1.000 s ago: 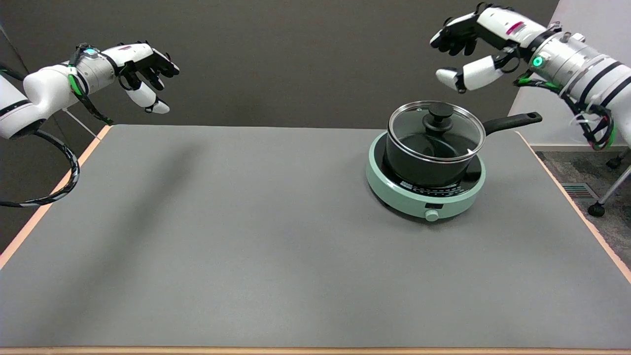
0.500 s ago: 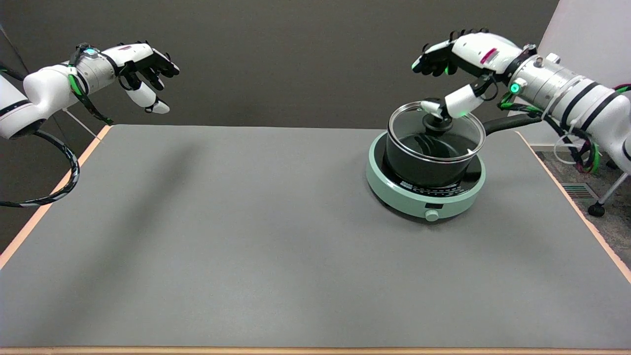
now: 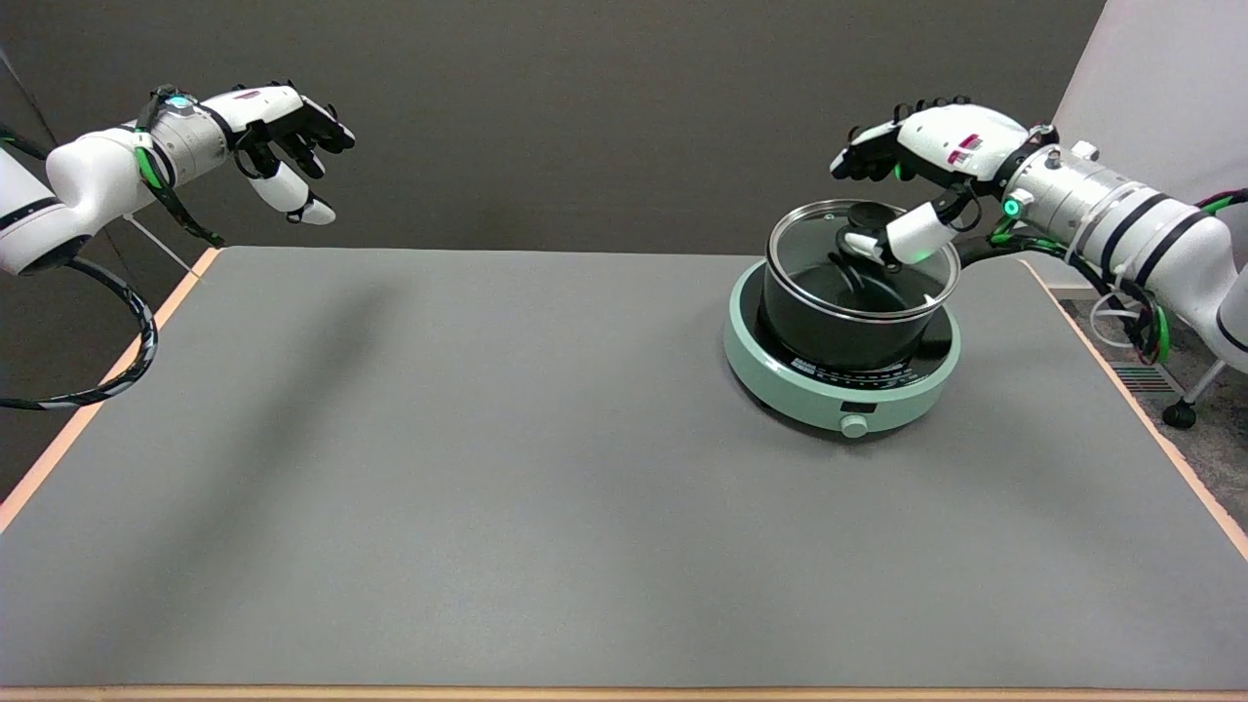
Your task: Pick up the pot lid.
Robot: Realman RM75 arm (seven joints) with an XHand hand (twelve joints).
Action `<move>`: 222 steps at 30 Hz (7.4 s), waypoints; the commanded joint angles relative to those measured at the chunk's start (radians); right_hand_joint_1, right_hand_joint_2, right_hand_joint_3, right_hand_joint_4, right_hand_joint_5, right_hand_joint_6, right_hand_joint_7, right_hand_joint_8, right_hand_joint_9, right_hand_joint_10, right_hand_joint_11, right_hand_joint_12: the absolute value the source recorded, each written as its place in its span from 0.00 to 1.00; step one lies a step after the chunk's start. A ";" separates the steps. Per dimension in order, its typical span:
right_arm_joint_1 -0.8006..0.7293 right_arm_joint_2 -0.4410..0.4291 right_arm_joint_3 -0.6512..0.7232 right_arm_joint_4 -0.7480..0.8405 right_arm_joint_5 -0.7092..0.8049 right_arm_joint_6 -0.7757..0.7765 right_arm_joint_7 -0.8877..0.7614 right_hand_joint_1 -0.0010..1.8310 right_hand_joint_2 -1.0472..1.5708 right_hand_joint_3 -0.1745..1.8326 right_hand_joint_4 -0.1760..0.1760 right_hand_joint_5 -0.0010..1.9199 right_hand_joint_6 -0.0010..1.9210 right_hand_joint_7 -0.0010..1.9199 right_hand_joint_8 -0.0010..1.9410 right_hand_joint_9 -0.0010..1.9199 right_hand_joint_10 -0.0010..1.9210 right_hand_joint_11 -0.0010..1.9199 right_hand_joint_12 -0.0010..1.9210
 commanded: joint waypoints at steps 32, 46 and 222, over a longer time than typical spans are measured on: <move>0.132 -0.038 -0.141 -0.072 -0.027 0.053 0.005 0.45 0.62 0.51 0.43 0.34 0.18 0.38 0.14 0.35 0.31 0.27 0.70; 0.235 -0.043 -0.246 -0.089 -0.027 0.050 0.005 0.46 0.62 0.51 0.44 0.34 0.19 0.39 0.15 0.35 0.31 0.28 0.70; 0.131 -0.026 -0.140 -0.145 -0.027 -0.026 0.071 0.52 0.81 0.22 0.88 0.41 0.67 0.52 0.37 0.46 0.48 0.36 0.82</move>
